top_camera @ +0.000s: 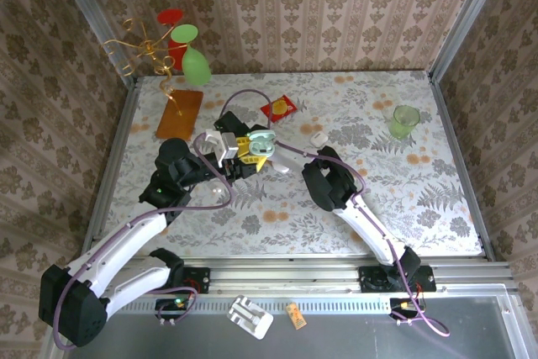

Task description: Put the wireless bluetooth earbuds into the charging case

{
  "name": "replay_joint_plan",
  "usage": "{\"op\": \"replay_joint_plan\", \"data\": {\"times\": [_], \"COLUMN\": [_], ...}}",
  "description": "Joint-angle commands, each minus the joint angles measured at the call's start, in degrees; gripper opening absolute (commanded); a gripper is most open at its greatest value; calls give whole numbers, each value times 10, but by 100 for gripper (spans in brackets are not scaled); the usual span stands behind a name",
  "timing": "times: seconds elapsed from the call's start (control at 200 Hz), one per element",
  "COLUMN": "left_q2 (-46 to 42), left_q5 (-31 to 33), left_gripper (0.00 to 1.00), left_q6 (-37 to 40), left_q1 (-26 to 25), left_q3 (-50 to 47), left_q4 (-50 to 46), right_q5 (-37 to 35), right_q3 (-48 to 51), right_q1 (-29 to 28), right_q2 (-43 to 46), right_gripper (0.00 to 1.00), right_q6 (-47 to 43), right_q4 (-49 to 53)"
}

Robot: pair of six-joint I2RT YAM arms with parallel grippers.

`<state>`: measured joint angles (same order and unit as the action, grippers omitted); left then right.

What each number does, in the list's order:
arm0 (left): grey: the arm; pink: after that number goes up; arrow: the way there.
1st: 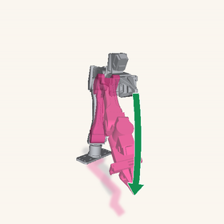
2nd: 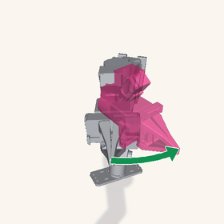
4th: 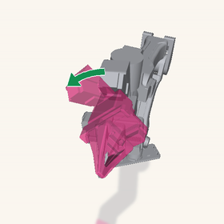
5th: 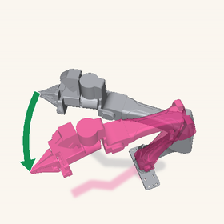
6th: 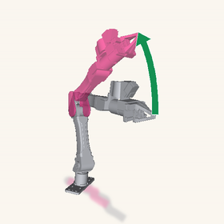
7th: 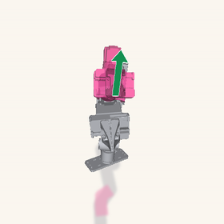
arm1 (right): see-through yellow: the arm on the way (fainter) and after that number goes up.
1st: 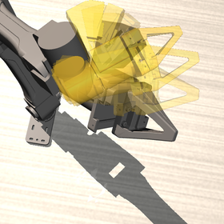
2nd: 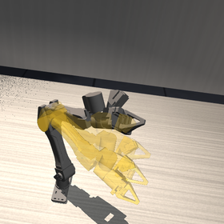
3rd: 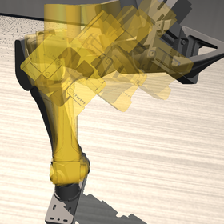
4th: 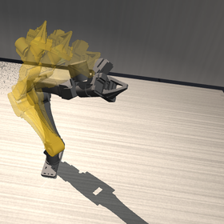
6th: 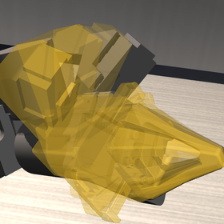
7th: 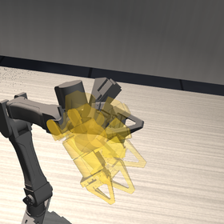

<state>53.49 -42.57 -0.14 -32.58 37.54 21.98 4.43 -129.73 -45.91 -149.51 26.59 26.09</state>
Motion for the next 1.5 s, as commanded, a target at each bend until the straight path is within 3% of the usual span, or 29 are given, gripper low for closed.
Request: {"op": "replay_joint_plan", "data": {"times": [0.0, 0.38, 0.56, 0.89, 1.1, 1.29, 1.495], "left_q2": [-14, -11, -10, 0, 43, 92, 153], "left_q5": [0, 4, 7, 26, 29, 47, 51], "left_gripper": [25, 25, 25, 25, 25, 25, 25], "left_q6": [12, 13, 5, 11, 23, 43, 52], "left_q1": [2, 3, 6, 7, 5, 0, -9], "left_q3": [-3, -5, -12, -19, -6, 12, 33], "left_q4": [-3, 0, 20, 25, 34, 36, 55], "right_q5": [-10, -15, -29, -38, -62, -107, -142], "right_q3": [-29, -5, 90, 427, 608, 687, 682], "right_q1": [-4, -4, 2, 67, 131, 162, 141], "right_q2": [-22, 6, 83, 310, 484, 644, 766], "right_gripper": [23, 12, 13, 12, 12, 12, 13], "right_q6": [-14, -26, -23, 31, 45, 22, -5], "right_q4": [35, 51, -2, -151, -179, -120, -44]}}
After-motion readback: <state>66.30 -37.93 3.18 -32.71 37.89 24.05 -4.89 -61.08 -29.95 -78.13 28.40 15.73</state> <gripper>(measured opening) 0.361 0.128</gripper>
